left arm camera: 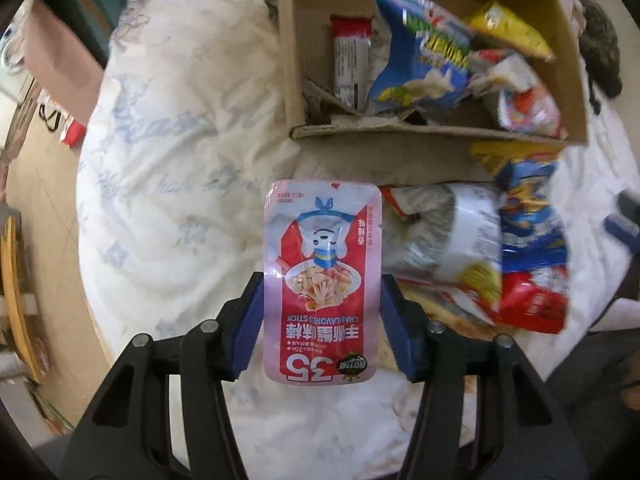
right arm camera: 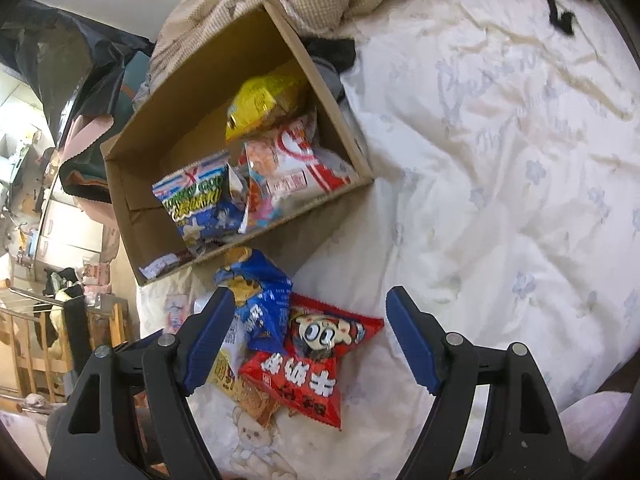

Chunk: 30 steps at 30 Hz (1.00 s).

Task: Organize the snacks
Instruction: 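Hold the pink pouch with the left gripper while the right grasps the red cartoon-face bag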

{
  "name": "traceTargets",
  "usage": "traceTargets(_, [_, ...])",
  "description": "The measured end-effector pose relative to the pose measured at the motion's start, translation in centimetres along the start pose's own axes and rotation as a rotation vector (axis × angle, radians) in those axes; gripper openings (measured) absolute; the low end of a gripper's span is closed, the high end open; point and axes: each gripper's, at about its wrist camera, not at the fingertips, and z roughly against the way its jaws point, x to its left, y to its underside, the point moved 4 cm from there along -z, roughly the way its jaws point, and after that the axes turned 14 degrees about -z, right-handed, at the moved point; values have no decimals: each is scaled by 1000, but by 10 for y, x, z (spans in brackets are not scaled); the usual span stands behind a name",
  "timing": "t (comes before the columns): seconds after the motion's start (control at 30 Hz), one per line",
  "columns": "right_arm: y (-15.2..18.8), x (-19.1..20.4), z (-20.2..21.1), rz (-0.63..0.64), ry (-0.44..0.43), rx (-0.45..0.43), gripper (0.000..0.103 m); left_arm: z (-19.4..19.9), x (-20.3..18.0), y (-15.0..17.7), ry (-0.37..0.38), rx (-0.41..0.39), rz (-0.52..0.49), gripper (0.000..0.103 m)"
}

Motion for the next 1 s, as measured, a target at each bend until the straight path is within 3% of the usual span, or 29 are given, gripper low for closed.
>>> traceTargets(0.23, [19, -47, -41, -185, 89, 215, 80, 46, 14, 16, 30, -91, 97, 52])
traceTargets(0.33, [29, -48, -52, -176, 100, 261, 80, 41, 20, 26, 40, -103, 105, 52])
traceTargets(0.47, [32, -35, -68, -179, 39, 292, 80, 41, 14, 25, 41, -112, 86, 52])
traceTargets(0.63, [35, -23, -91, -106, 90, 308, 79, 40, 4, 18, 50, -122, 68, 52])
traceTargets(0.67, [36, -23, -93, -98, 98, 308, 77, 41, 3, 18, 49, -124, 64, 52])
traceTargets(0.73, [37, -23, -92, -88, 92, 312, 54, 41, 3, 18, 54, -126, 68, 52])
traceTargets(0.8, [37, -20, -88, -83, 73, 314, 46, 40, 2, 18, 64, -124, 74, 52])
traceTargets(1.0, [40, -22, -69, -48, 54, 290, 41, 45, -4, 14, 74, -144, 74, 52])
